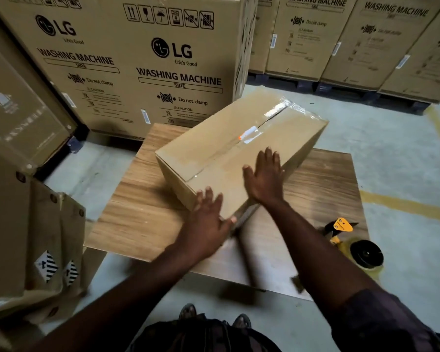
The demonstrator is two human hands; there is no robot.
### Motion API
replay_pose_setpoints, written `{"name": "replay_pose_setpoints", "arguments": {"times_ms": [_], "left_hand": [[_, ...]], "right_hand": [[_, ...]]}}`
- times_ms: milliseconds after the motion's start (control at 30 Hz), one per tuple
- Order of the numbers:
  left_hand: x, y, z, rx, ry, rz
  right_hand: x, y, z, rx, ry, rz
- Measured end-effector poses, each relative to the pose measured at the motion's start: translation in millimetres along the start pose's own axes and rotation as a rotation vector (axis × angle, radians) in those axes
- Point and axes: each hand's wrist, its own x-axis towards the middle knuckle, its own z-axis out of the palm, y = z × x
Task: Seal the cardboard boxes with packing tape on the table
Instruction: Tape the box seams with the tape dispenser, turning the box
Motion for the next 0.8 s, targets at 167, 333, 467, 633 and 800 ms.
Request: {"name": "replay_pose_setpoints", "arguments": {"times_ms": [167, 333, 467, 633, 800], "left_hand": [[5, 12, -12, -0.267, 0.083, 0.209], [50, -57, -31, 0.005, 0.138, 0.090], [44, -65, -19, 0.155, 0.159, 0.121], [27, -29, 14, 0.205, 0.176, 0.196], [21, -14, 36, 0.160, 0.235, 0.199]], "right_hand": [[7, 5, -25, -0.165, -0.114, 0.085], [-96, -38, 22, -0.303, -0.163, -0.211], [-111, -19, 32, -0.421, -0.044, -0.370], [-97, 43, -10, -0.376, -0.011, -0.461], [-103, 71, -29, -0.223, 0.040, -0.451]]}}
